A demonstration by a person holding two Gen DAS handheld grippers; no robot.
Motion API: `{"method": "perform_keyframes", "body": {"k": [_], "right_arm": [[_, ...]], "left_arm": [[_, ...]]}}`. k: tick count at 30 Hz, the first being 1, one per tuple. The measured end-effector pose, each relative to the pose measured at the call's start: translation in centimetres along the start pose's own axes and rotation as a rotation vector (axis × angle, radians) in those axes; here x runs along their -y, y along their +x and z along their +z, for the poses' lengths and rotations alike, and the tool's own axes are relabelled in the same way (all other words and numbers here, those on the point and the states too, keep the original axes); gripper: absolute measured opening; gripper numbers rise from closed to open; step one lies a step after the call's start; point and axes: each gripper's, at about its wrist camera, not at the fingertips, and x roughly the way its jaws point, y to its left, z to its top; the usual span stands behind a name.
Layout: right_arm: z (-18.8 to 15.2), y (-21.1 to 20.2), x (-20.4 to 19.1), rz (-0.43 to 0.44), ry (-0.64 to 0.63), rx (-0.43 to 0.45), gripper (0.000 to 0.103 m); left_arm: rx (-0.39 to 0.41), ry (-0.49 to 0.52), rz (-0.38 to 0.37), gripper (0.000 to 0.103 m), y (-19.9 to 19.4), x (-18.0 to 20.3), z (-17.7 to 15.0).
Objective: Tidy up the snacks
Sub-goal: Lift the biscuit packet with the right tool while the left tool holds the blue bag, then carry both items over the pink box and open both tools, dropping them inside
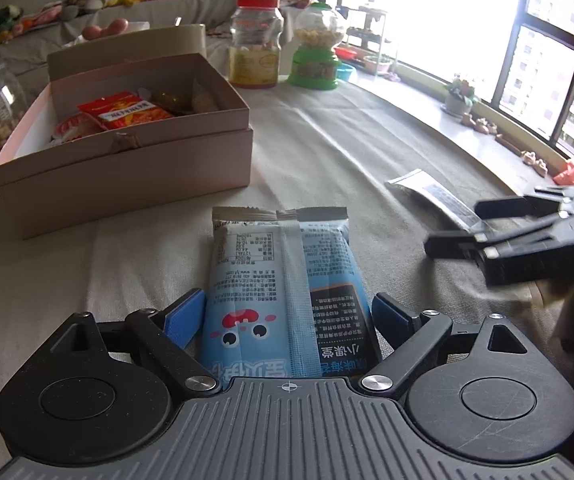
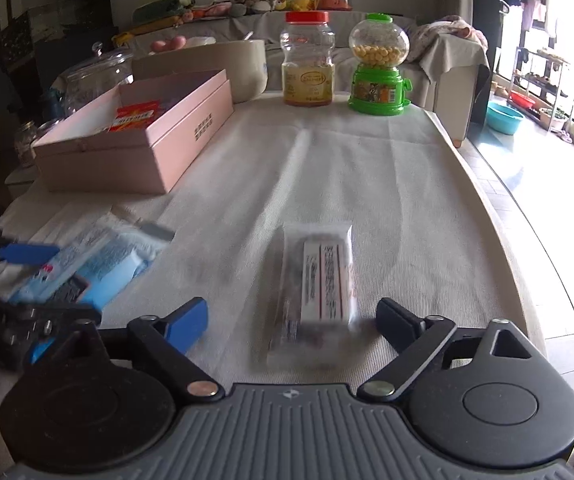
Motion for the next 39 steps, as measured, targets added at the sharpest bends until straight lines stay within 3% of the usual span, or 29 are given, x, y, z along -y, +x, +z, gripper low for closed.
{"method": "perform_keyframes", "body": {"k": [6,8,10,23,32,35,39], "right_arm": [[1.0,1.6,-0.4,-0.093,0.015,0.008,0.075],[0.9,1.2,-1.1,-0.08,-0.015,0.016,0.053],[0.8,0.7,-1.7,-0.065,-0.036,0.009,0.04],[-0.7,-3.2,-1.8,0.001,-0.026,-0.026,0.039],[0.9,-7.5,-3.7,0.048,-0.08,0.054,0.039],[2.7,-9.3,-4.6,0.105,-0.099,0.084,0.039],[7.7,-12.4,-6.2,0.171,-0.139,0.181,0.038]], "left_arm": [[0.01,0.002,0.015,0.094,0.0,0.3,-0.2],[0.012,-0.004,0.021,0.094,0.0,0.3,-0.2],[0.011,-0.003,0.027,0.094,0.1,0.4,-0.2],[0.023,0.054,0.049,0.09,-0.3,0.9,-0.8],[0.039,-0.063,0.006,0.084,-3.4,-1.1,-1.7],[0.123,-0.084,-0.002,0.084,-7.4,-2.2,-1.0],[0.354,-0.053,0.092,0.084,-14.6,-4.8,3.1]]}}
